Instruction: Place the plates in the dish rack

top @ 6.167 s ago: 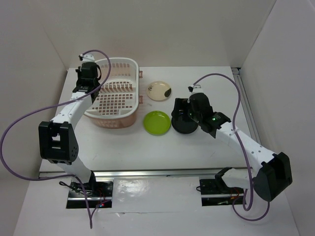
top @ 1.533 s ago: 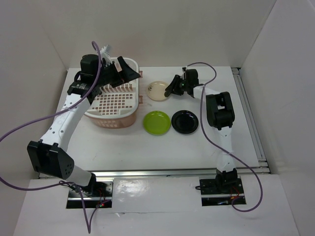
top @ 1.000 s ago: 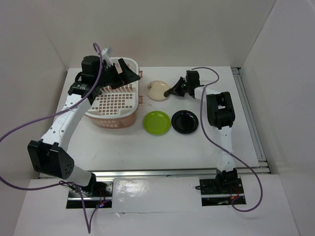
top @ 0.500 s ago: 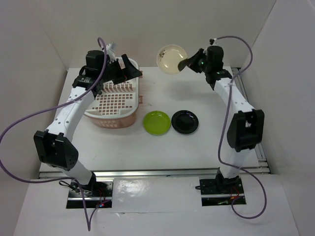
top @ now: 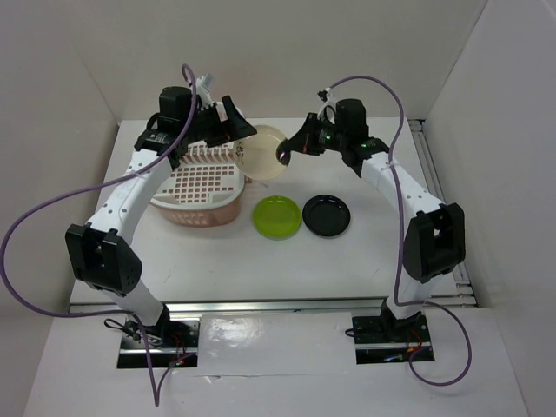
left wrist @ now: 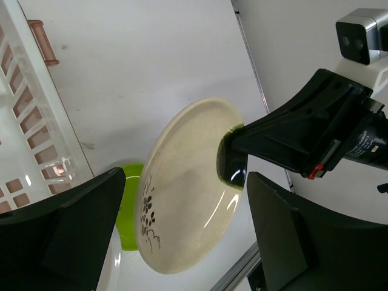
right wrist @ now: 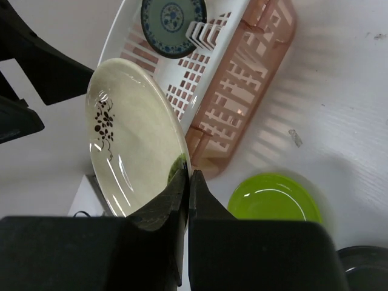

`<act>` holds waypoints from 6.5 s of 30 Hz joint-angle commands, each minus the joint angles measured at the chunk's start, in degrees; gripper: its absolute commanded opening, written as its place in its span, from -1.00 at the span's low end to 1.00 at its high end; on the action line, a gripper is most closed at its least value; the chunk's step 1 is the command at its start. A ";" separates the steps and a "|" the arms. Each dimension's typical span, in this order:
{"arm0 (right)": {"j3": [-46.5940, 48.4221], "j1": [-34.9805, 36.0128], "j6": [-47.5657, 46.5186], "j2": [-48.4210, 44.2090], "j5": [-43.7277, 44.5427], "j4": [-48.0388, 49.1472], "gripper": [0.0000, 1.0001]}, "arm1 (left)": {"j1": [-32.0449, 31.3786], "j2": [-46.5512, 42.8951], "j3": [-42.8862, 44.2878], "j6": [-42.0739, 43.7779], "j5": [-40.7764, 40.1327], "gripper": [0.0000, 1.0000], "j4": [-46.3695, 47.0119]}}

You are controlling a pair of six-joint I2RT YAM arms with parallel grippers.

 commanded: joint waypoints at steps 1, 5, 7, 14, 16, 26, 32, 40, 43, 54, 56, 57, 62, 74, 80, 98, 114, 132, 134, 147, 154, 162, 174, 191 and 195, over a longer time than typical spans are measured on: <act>-0.80 -0.66 0.87 -3.41 -3.57 5.29 -1.00 | -0.04 0.24 1.74 0.02 2.10 0.87 2.83; -0.81 -0.66 1.48 -4.02 -3.58 5.92 -1.00 | -0.04 0.24 0.51 0.02 2.71 0.71 3.54; -0.28 -0.66 2.09 -5.07 -3.58 5.92 -1.00 | -0.04 0.24 -0.20 0.02 3.24 0.57 4.24; -0.28 -1.18 4.73 -6.13 -4.11 8.38 -1.00 | -0.04 -0.37 -3.18 -0.51 3.86 0.34 5.38; -0.28 -1.18 4.73 -6.65 -4.11 8.90 -1.00 | -0.04 -0.37 -3.19 -0.51 4.38 0.05 5.38; -1.33 -1.18 5.26 -7.79 -2.71 8.82 0.08 | -0.04 -1.42 -1.35 -1.04 1.15 -1.00 4.07; -1.86 -1.71 2.10 -8.33 4.40 3.73 1.00 | 0.49 -1.43 8.22 3.44 -11.50 -1.00 -2.87; -2.48 -3.29 -1.68 -8.94 9.51 -1.28 1.00 | 0.49 0.86 16.68 17.30 -45.95 -1.00 -5.71; -3.00 -3.29 -2.73 -8.94 9.51 -2.86 1.00 | 0.49 2.35 14.85 24.76 -52.73 -1.00 -2.72; -9.33 -3.29 -2.21 -10.17 8.37 -1.99 1.00 | 0.49 9.02 5.35 41.67 -65.13 -1.00 14.42; -9.86 -3.29 -2.21 -10.17 7.85 -1.99 1.00 | 0.49 10.08 4.73 43.43 -67.33 -1.00 17.06; -9.86 -3.29 -2.21 -10.17 7.84 -1.99 1.00 | 0.49 10.09 4.72 44.22 -67.94 -1.00 17.94; -11.18 -3.29 -2.82 -10.70 7.23 -1.38 1.00 | 0.49 11.40 2.54 45.62 -68.83 -1.00 20.66; -10.12 -1.62 -2.30 -8.77 5.29 -1.38 1.00 | 0.49 16.84 -0.03 48.09 -70.59 -1.00 26.04; -10.12 -1.62 -2.30 -7.62 4.77 -1.38 1.00 | 1.02 18.87 -0.02 49.15 -71.20 -1.00 27.27; -5.82 -1.62 -1.77 -2.61 3.18 -1.38 1.00 | 2.77 22.74 1.56 45.19 -65.84 -1.00 24.81; -3.71 -1.62 -1.24 0.64 2.04 -1.38 1.00 | 3.30 25.37 4.02 44.05 -64.26 -1.00 22.43; -3.18 -1.62 -0.71 1.69 0.46 -0.85 1.00 | 4.88 27.49 6.48 40.36 -62.32 -1.00 18.92; -3.18 -1.62 -0.71 1.69 0.46 -0.85 1.00 | 4.88 27.49 6.48 40.36 -62.94 -1.00 18.92; -2.65 -1.62 -0.19 2.22 -0.60 -0.32 1.00 | 6.47 27.49 7.01 37.55 -60.92 -0.62 17.42; -2.65 -1.62 -0.19 2.22 -0.60 -0.32 1.00 | 6.47 28.02 7.01 36.93 -60.30 -0.44 16.19; -3.18 -1.62 -0.19 2.22 -0.60 0.21 1.00 | 6.47 27.49 5.87 37.46 -60.30 -0.03 16.72; -2.65 -1.62 -2.74 3.44 5.37 -2.95 1.00 | 6.47 21.87 11.05 31.31 -51.52 1.00 10.05; -13.53 -5.83 -4.15 -4.27 23.56 -10.52 1.00 | 6.47 6.93 10.71 9.88 -11.83 1.00 0.80; -20.92 -12.06 -2.47 -12.43 25.07 -12.62 1.00 | 2.01 1.83 3.76 0.99 4.89 1.00 6.43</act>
